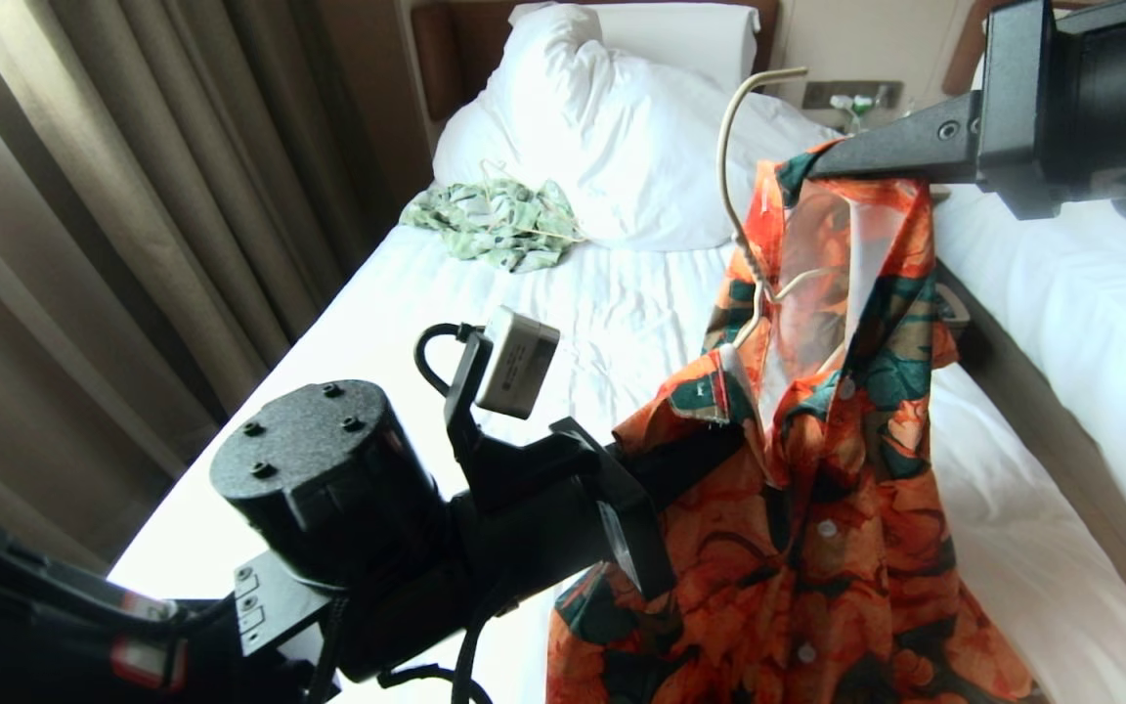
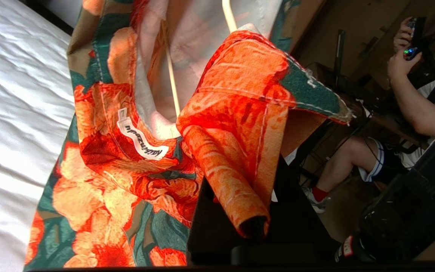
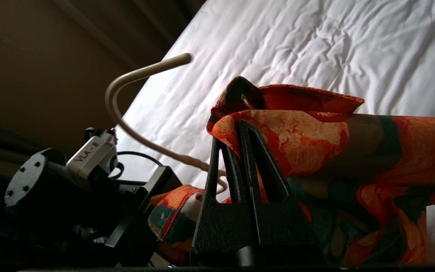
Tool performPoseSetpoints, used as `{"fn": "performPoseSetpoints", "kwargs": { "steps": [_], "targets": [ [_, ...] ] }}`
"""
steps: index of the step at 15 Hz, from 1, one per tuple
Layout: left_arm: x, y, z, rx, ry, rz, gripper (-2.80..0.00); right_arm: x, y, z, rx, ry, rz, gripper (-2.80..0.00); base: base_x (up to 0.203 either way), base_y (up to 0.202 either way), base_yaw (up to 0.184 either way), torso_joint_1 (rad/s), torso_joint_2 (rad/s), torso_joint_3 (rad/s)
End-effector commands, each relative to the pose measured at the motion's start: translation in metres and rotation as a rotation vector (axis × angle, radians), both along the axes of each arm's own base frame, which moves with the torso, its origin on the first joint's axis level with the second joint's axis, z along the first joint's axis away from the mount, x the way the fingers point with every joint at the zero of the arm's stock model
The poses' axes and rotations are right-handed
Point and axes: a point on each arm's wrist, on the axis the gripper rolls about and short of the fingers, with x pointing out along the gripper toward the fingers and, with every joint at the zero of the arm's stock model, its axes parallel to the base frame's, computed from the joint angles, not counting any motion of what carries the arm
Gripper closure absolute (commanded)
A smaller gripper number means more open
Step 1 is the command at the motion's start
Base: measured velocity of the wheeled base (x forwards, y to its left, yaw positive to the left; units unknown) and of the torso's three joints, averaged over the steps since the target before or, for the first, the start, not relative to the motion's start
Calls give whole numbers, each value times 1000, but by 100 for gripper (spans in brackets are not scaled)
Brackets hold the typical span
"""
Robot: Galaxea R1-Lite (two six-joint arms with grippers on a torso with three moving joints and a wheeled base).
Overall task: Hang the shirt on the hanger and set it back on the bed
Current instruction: Hook the other side of the shirt onto the hanger
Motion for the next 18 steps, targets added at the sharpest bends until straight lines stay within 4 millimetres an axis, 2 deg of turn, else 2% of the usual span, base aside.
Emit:
{"fn": "performPoseSetpoints", "kwargs": {
  "steps": [1,4,6,9,18],
  "targets": [
    [11,-3,-11,14,28,13,0,-7,2,2,6,-4,29,0,0,0,0,0,0,0],
    [15,-2,-7,-28,34,19,0,-19,4,-3,-7,11,79,0,0,0,0,0,0,0],
    [10,-3,-4,-41,42,5,0,-23,5,-10,-63,-15,122,0,0,0,0,0,0,0],
    [13,-2,0,-59,37,18,0,-40,7,-13,-89,-31,189,0,0,0,0,0,0,0],
    [12,-3,9,-86,26,20,0,-65,23,-33,-198,79,341,0,0,0,0,0,0,0]
  ]
}}
